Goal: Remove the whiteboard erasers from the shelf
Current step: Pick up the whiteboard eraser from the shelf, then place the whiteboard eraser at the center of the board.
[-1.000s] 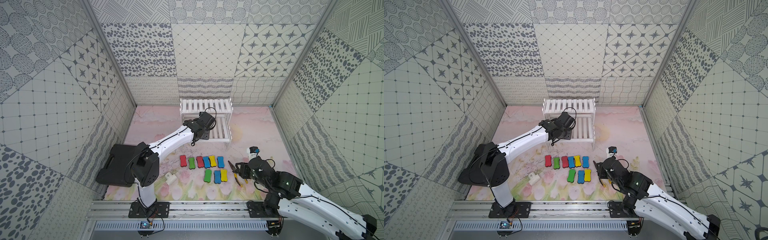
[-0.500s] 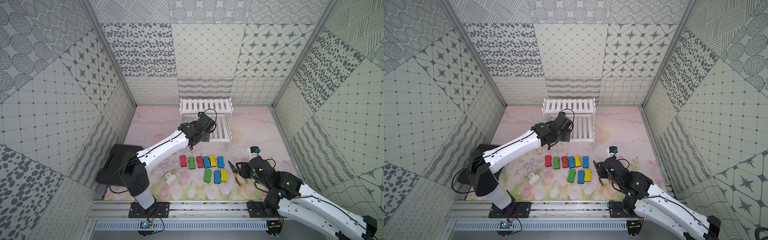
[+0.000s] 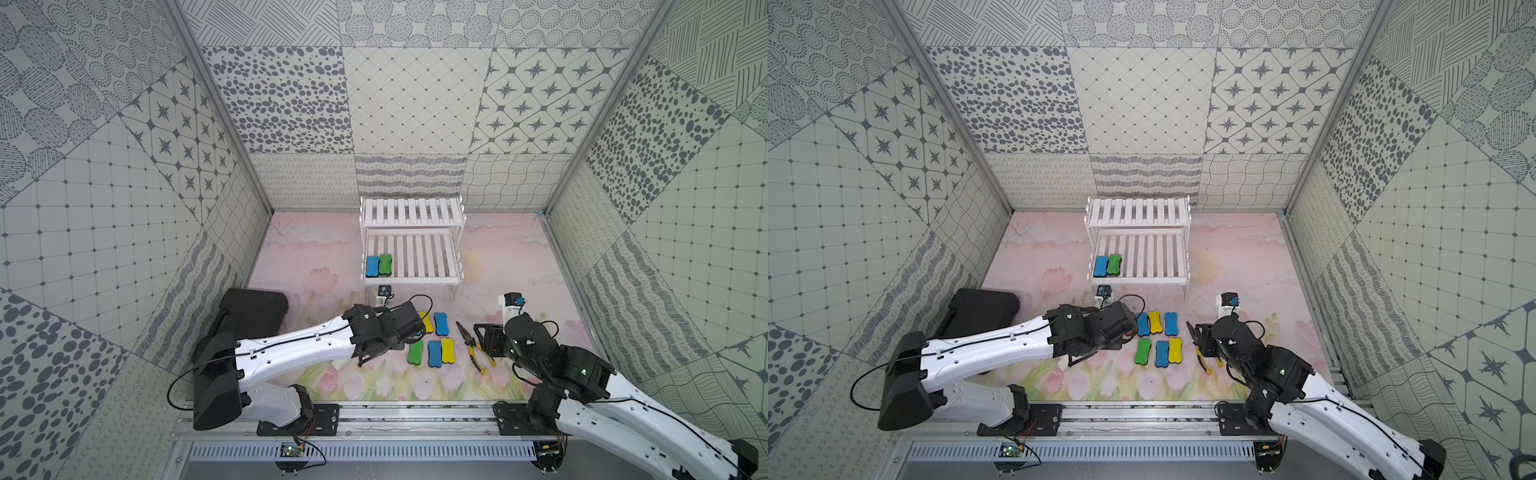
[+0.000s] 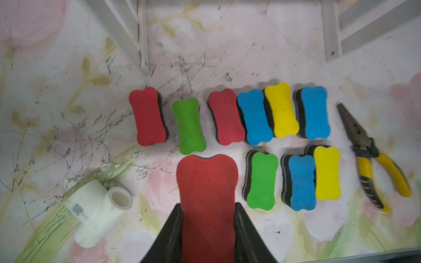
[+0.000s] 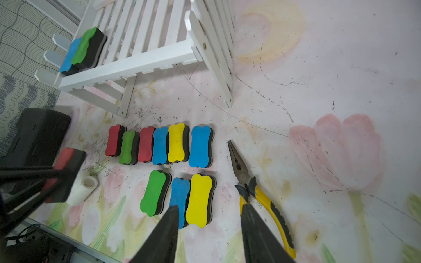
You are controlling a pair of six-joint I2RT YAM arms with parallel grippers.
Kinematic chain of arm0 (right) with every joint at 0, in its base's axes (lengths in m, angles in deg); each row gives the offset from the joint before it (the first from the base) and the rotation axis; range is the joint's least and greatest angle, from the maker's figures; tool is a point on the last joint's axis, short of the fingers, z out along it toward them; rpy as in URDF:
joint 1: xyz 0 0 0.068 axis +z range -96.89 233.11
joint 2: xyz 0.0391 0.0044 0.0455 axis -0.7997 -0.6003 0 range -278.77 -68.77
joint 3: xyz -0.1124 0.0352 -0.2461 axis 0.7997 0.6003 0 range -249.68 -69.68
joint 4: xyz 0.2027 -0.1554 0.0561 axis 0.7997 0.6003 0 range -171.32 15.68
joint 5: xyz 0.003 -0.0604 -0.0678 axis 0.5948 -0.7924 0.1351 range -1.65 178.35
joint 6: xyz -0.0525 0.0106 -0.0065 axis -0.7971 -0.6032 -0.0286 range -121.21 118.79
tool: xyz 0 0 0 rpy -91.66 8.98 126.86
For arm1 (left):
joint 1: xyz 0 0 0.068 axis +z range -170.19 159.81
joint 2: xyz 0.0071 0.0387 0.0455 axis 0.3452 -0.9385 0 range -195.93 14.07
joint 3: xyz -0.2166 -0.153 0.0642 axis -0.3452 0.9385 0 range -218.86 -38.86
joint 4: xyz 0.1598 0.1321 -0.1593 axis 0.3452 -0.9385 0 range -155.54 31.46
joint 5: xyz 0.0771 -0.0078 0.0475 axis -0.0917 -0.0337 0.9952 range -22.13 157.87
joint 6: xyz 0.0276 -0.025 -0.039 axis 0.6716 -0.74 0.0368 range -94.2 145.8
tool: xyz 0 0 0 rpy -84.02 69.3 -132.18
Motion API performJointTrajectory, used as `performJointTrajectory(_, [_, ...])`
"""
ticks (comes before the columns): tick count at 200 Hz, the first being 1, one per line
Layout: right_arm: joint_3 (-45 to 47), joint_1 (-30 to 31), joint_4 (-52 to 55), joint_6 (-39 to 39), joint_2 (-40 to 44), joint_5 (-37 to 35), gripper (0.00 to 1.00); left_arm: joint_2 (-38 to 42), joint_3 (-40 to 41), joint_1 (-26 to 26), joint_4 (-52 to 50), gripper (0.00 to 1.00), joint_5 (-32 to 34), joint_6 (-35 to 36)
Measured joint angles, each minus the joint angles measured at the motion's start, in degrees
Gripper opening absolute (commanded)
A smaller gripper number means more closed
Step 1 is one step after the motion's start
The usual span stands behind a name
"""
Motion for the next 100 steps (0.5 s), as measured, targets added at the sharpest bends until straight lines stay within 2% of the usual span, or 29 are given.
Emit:
performJointTrajectory(42, [-0.07, -0.72, 0.02, -0.48, 0.59, 0.02, 0.49, -3.63, 3.72, -1.99, 0.0, 0.34, -3.78, -6.27])
performJointTrajectory(100, [-0.48, -1.53, 0.13, -1.36, 2.93, -0.31, 0.49, -9.03, 4.55, -0.63, 4.11, 0.34, -9.81, -7.61])
